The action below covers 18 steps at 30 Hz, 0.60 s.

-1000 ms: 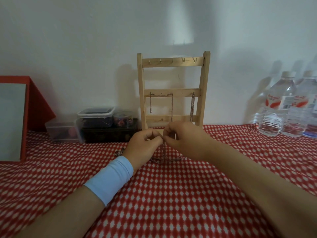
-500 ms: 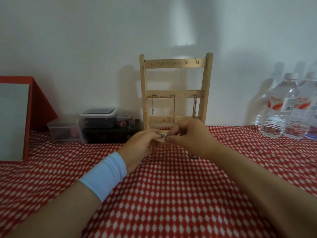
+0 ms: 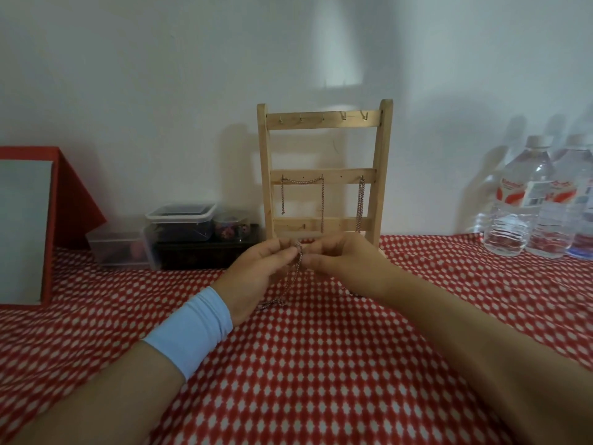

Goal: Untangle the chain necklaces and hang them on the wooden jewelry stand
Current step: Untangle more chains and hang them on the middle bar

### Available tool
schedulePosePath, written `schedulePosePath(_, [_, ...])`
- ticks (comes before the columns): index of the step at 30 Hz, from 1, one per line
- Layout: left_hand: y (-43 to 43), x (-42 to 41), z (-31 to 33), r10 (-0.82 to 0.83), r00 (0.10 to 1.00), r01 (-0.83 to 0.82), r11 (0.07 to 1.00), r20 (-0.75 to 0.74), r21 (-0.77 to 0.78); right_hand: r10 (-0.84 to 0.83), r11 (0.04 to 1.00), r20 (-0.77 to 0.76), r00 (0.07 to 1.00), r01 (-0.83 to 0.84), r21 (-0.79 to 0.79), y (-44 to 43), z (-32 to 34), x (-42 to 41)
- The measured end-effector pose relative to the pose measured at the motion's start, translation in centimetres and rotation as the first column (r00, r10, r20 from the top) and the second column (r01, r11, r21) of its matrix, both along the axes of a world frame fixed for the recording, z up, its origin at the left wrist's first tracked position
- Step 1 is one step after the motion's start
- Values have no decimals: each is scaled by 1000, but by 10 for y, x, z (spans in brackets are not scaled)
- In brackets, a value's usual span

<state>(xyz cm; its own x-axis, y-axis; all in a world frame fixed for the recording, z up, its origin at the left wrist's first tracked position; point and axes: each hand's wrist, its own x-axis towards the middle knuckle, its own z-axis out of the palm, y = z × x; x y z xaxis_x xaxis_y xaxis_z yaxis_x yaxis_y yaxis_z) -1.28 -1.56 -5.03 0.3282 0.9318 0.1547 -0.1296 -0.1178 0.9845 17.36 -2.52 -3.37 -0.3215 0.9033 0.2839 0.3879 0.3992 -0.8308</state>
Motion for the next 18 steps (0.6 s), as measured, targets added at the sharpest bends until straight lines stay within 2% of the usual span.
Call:
schedulePosePath(2, [-1, 2, -3, 43, 996, -38, 997, -80, 63, -38, 999, -53, 998, 38, -10, 0, -4, -2])
schedulePosePath(5, [-2, 5, -8, 219, 955, -183, 966, -200, 186, -94, 995, -115, 989, 97, 21, 2, -8, -3])
schedulePosePath(8, [-4, 6, -16, 224, 957, -192, 966, -185, 175, -157, 981, -59, 986, 162, 102, 5, -10, -3])
schedulePosePath(11, [-6, 6, -22, 188, 968, -168, 977, -164, 130, -140, 986, 24, 990, 138, 92, 6, -12, -2])
schedulePosePath(15, [-3, 8, -24, 243, 963, -232, 967, -114, 102, -48, 999, -24, 999, 47, -21, 7, -13, 3])
schedulePosePath(18, [-4, 10, -24, 268, 955, -253, 960, -127, 123, -59, 998, -40, 997, 60, 18, 8, -14, 2])
